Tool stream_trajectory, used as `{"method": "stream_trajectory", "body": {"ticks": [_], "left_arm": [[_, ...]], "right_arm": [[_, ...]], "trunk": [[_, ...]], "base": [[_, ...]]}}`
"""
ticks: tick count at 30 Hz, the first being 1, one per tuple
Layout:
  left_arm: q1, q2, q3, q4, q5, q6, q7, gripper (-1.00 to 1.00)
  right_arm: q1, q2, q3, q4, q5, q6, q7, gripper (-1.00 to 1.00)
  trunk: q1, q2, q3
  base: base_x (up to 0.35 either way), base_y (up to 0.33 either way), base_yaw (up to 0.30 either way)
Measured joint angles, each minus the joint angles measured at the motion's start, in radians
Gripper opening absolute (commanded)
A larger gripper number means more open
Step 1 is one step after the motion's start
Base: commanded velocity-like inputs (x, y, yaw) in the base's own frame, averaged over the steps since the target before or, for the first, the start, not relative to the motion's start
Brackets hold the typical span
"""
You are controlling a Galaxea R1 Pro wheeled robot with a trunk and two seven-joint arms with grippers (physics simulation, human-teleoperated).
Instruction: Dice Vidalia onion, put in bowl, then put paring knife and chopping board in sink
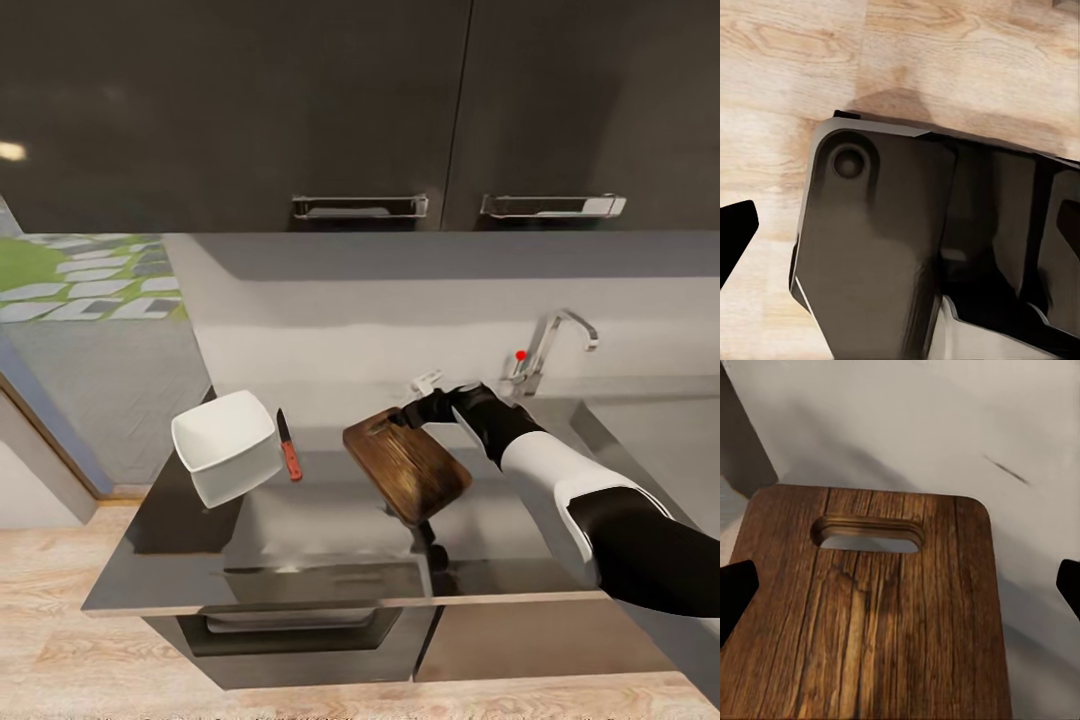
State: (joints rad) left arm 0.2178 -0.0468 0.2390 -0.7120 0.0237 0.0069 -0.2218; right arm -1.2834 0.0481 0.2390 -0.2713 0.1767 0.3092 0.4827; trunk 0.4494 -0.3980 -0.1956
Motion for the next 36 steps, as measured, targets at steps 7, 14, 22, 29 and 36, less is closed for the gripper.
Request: {"method": "stream_trajectory", "body": {"ticks": [7,14,22,29,36], "left_arm": [[0.0,0.002,-0.057,0.0,0.001,-0.001,0.001,1.0],[0.0,0.006,-0.067,0.0,0.001,-0.003,0.001,1.0],[0.0,0.007,-0.067,0.0,0.002,-0.003,0.001,1.0],[0.0,0.007,-0.067,0.001,0.002,-0.003,0.001,1.0],[0.0,0.008,-0.068,0.002,0.001,-0.004,0.0,1.0]], "right_arm": [[0.0,-0.009,0.0,0.0,-0.042,-0.029,0.0,1.0],[0.0,-0.01,0.0,0.0,-0.046,-0.033,0.0,1.0],[0.0,-0.009,0.002,0.0,-0.046,-0.034,0.0,1.0],[0.0,-0.007,0.002,0.0,-0.046,-0.034,-0.001,1.0],[0.0,-0.006,0.002,0.0,-0.046,-0.034,-0.001,1.0]], "trunk": [[0.0,0.0,-0.011],[0.0,0.0,-0.022],[0.0,0.0,-0.035],[0.0,0.0,-0.046],[0.0,0.0,-0.057]], "base": [[0.0,0.0,0.0],[0.0,0.0,0.0],[0.002,0.0,0.0],[0.087,0.0,0.0],[0.049,0.0,0.0]]}}
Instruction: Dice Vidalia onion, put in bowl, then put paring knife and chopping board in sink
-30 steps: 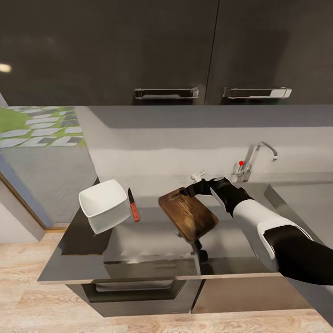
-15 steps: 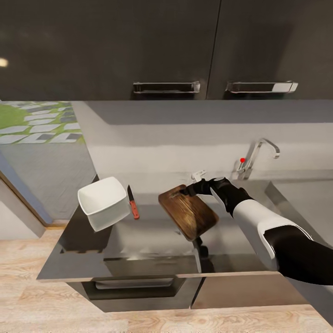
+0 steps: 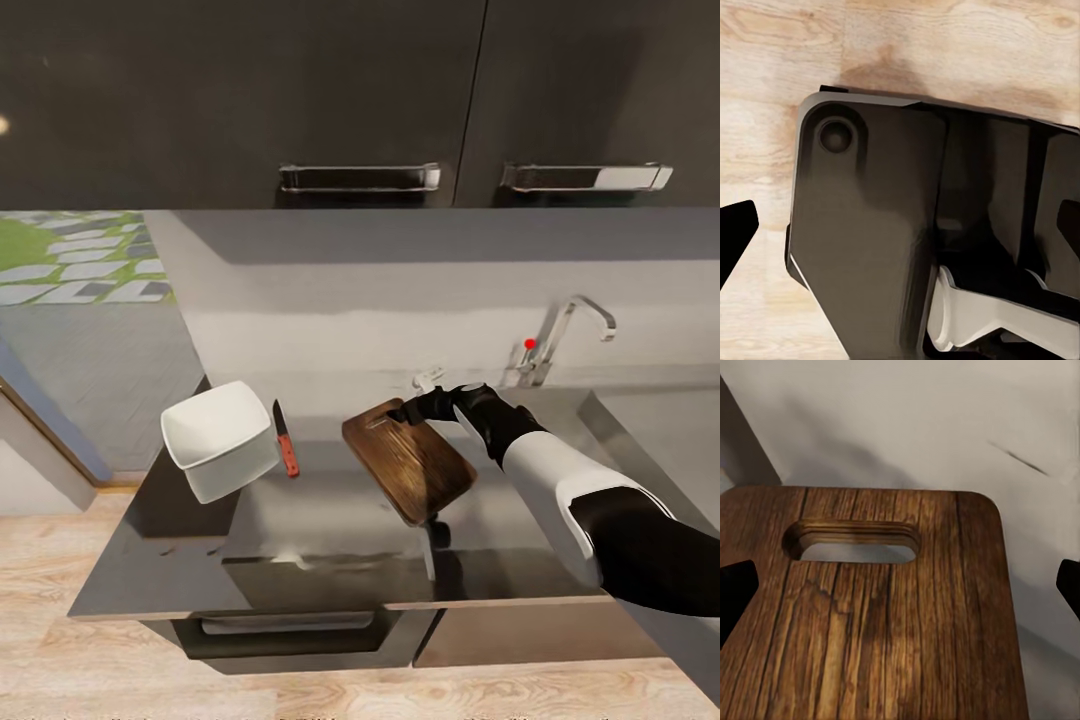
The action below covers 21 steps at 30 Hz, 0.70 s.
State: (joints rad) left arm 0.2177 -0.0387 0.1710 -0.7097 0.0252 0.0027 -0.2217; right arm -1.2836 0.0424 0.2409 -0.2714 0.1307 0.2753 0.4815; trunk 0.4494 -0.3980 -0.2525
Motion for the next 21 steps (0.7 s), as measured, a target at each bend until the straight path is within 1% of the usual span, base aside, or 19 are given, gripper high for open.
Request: {"method": "stream_trajectory", "body": {"ticks": [8,16,21], "left_arm": [[0.0,0.0,0.0,0.005,0.0,0.0,0.0,1.0],[0.0,0.0,0.0,0.007,0.001,0.0,-0.001,1.0],[0.0,0.0,0.0,0.01,0.0,-0.001,0.0,1.0]], "right_arm": [[0.0,0.0,0.0,0.0,0.0,0.0,0.0,1.0],[0.0,0.0,0.0,0.0,0.0,0.0,0.0,1.0],[0.0,-0.001,0.0,0.0,0.0,0.0,0.0,1.0]], "trunk": [[0.0,0.0,-0.009],[0.0,0.0,-0.01],[0.0,0.0,-0.011]], "base": [[0.004,0.0,0.0],[0.003,0.0,0.0],[0.186,0.0,0.0]]}}
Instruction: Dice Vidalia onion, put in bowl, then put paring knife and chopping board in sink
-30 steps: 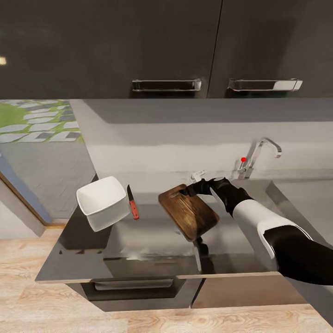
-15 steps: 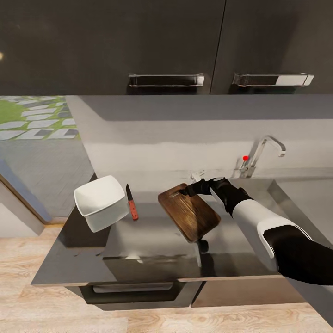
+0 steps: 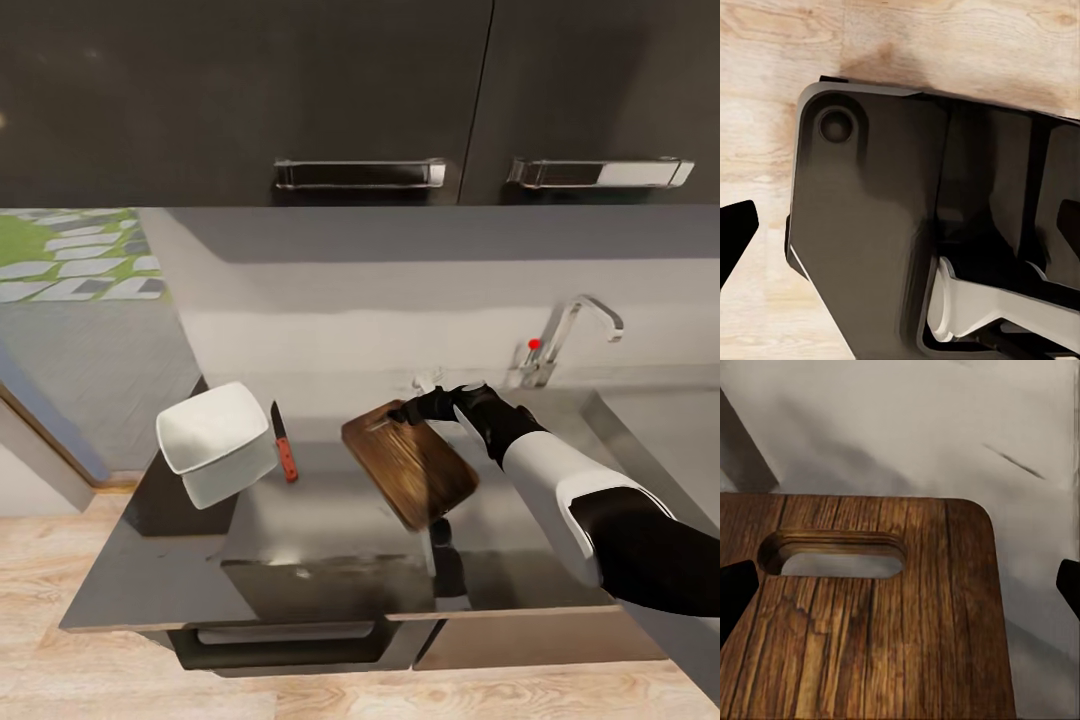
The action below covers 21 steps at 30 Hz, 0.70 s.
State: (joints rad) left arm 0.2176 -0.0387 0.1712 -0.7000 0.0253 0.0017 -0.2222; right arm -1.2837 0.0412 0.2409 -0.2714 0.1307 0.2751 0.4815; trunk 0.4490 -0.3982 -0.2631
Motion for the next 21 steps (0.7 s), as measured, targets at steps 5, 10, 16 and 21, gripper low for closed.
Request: {"method": "stream_trajectory", "body": {"ticks": [5,10,16,21], "left_arm": [[0.0,0.0,0.0,0.001,0.0,0.0,0.0,1.0],[0.0,0.0,0.0,0.001,-0.001,-0.001,0.0,1.0],[0.0,0.0,0.0,0.001,-0.002,-0.001,0.0,1.0],[0.0,0.0,0.0,0.001,-0.001,-0.001,-0.001,1.0]], "right_arm": [[0.0,0.0,0.0,0.0,0.0,0.0,0.0,1.0],[0.0,0.0,0.0,0.0,0.0,0.0,0.0,1.0],[0.0,0.0,0.0,0.0,0.0,0.0,0.0,1.0],[0.0,0.0,0.0,0.0,0.0,0.0,0.0,1.0]], "trunk": [[0.0,0.0,0.0],[0.0,0.0,0.0],[0.0,0.0,0.0],[0.0,0.0,0.0]], "base": [[0.223,0.0,0.0],[0.06,0.0,0.0],[0.01,0.0,0.0],[0.001,0.0,0.0]]}}
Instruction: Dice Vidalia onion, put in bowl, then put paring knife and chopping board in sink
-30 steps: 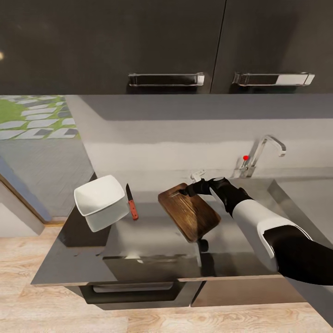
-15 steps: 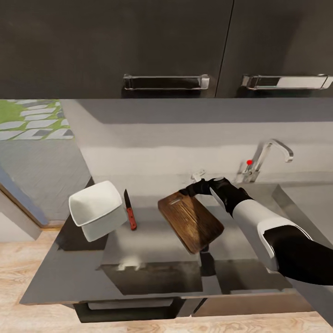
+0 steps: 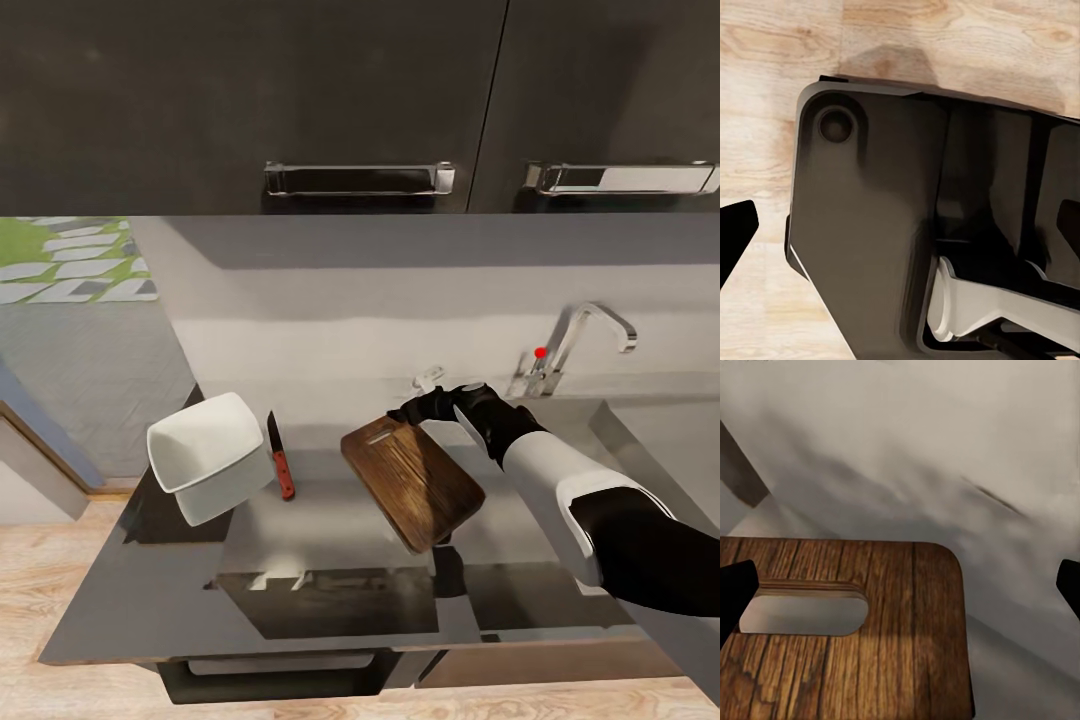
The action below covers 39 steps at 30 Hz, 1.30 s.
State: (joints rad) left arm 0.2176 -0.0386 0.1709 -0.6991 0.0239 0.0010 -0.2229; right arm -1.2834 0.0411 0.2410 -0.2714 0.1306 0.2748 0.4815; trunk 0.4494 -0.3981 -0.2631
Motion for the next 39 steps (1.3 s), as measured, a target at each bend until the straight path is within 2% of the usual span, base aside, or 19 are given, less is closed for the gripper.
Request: {"method": "stream_trajectory", "body": {"ticks": [16,20,27,29,32,35,39], "left_arm": [[0.0,-0.001,0.003,0.006,0.001,0.0,-0.001,1.0],[0.0,-0.002,0.003,0.007,0.001,0.0,-0.002,1.0],[0.0,-0.003,0.003,0.007,0.002,0.001,-0.002,1.0],[0.0,-0.002,0.003,0.006,0.003,0.001,-0.002,1.0],[0.0,-0.002,0.003,0.007,0.003,0.001,-0.002,1.0],[0.0,-0.002,0.003,0.008,0.003,0.001,-0.002,1.0],[0.0,-0.002,0.003,0.008,0.003,0.001,-0.002,1.0]], "right_arm": [[-0.001,0.003,0.001,-0.017,0.007,0.003,0.0,1.0],[-0.001,0.004,0.0,-0.05,0.01,0.011,-0.001,1.0],[-0.001,0.004,-0.001,-0.187,0.019,0.139,0.006,1.0],[-0.001,0.004,0.001,-0.228,0.028,0.174,0.027,1.0],[-0.001,0.007,0.004,-0.271,0.056,0.2,0.094,1.0],[-0.001,0.01,0.004,-0.285,0.087,0.208,0.151,1.0],[-0.001,0.013,0.004,-0.292,0.123,0.212,0.189,1.0]], "trunk": [[0.0,0.0,0.0],[0.0,0.0,0.0],[0.0,0.0,0.0],[0.0,0.0,0.0],[0.0,0.0,0.0],[0.0,0.0,0.0],[0.0,0.0,0.0]], "base": [[0.0,0.0,0.0],[0.0,0.0,0.0],[0.0,0.0,0.0],[0.0,0.0,0.0],[0.0,0.0,0.0],[0.0,0.0,0.0],[0.0,0.0,0.0]]}}
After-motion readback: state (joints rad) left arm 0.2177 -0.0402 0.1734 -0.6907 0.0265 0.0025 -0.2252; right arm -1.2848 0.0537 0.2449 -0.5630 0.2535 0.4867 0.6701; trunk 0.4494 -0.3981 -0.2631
